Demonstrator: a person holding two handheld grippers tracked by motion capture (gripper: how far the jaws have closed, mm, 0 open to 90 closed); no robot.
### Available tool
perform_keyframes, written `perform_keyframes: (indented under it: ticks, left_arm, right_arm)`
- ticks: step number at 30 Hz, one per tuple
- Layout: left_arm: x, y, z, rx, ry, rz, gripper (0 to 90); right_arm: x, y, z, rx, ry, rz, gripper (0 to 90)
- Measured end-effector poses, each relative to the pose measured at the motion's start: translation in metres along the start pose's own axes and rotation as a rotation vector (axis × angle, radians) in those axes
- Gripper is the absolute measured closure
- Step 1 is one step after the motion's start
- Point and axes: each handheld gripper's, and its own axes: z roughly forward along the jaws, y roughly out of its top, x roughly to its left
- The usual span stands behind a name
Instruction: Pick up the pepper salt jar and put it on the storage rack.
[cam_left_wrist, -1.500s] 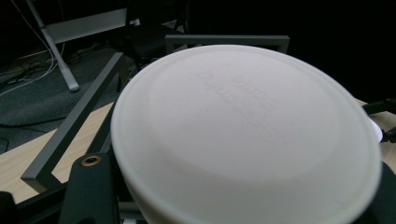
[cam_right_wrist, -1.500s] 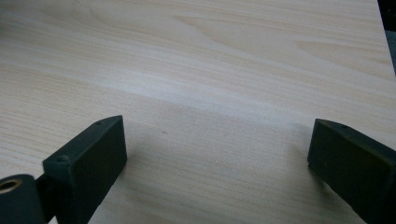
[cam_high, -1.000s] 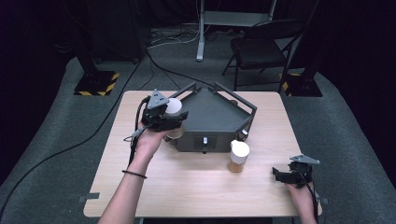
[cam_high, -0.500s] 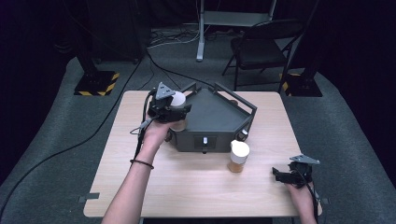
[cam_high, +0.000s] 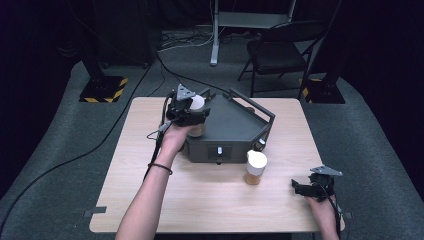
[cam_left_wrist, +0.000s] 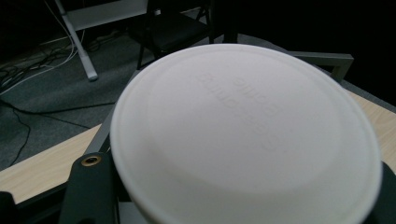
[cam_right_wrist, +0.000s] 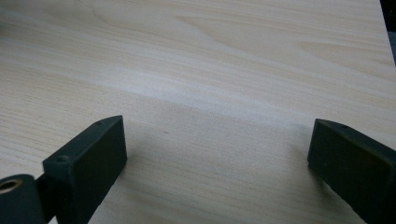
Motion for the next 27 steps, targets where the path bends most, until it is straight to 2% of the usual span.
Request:
perform_keyframes:
  ticks: [24, 27]
  left_arm:
    - [0.000, 0.005, 0.021, 0.074, 0.004, -0.026, 33.9]
    - [0.001, 0.003, 0.023, 0.069, 0.003, -0.036, 33.9]
  right_arm:
    - [0.000, 0.000, 0.000, 0.000, 0.002, 0.000, 3.6]
    - [0.000, 0.000, 0.000, 0.000, 0.002, -0.001, 3.6]
